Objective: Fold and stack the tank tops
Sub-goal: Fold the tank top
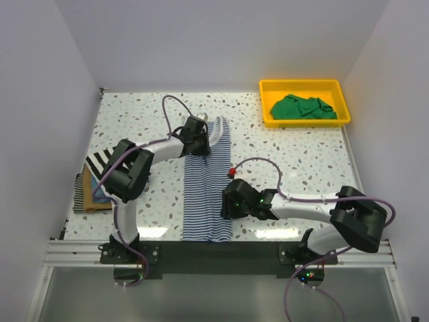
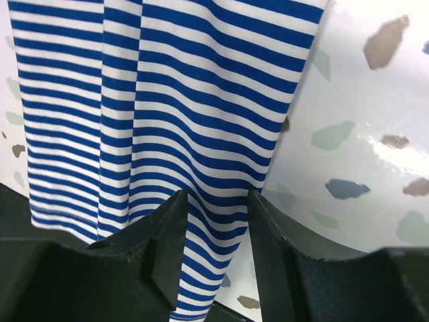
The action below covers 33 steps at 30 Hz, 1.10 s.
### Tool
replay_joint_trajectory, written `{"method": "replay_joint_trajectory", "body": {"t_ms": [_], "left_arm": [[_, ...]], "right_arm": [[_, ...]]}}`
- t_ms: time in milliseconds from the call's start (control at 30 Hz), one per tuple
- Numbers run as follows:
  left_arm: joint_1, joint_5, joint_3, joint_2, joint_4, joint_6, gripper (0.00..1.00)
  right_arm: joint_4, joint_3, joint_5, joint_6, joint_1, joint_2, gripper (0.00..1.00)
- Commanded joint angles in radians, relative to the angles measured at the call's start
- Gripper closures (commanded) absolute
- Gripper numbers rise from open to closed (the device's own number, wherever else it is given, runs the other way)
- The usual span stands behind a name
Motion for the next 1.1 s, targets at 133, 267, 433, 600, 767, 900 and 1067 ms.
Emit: {"method": "replay_joint_trajectory", "body": {"t_ms": [133, 267, 433, 600, 767, 900, 1067], "left_arm": [[0.023, 0.049, 0.141, 0.08, 0.022, 0.043, 0.79], [0.037, 0.077, 0.285, 0.166, -0.036, 0.049, 0.79], [0.066, 0.075, 0.411, 0.287, -0.085, 0.043, 0.8], [0.119, 0.114, 0.604, 0.414, -0.157, 0.051, 0.82], [0.167, 0.198, 0.846, 0.549, -0.191, 0.051, 0.8], [0.191, 0.256, 0.989, 0.618, -0.152, 0.039, 0.66], [0.242, 0.394, 1.089, 0.681, -0.011, -0.035, 0.46]], "right_arm": [[-0.212, -0.067, 0.125, 0.045, 0.009, -0.081, 0.48], [-0.288, -0.005, 0.191, 0.02, 0.006, -0.067, 0.35], [-0.296, 0.066, 0.209, -0.011, -0.011, -0.044, 0.3], [-0.278, 0.14, 0.223, -0.063, -0.017, -0.048, 0.22], [-0.311, 0.273, 0.243, -0.09, -0.017, 0.083, 0.22], [-0.295, 0.353, 0.268, -0.127, -0.02, 0.156, 0.21], [-0.267, 0.446, 0.22, -0.158, -0.03, 0.275, 0.21]]}}
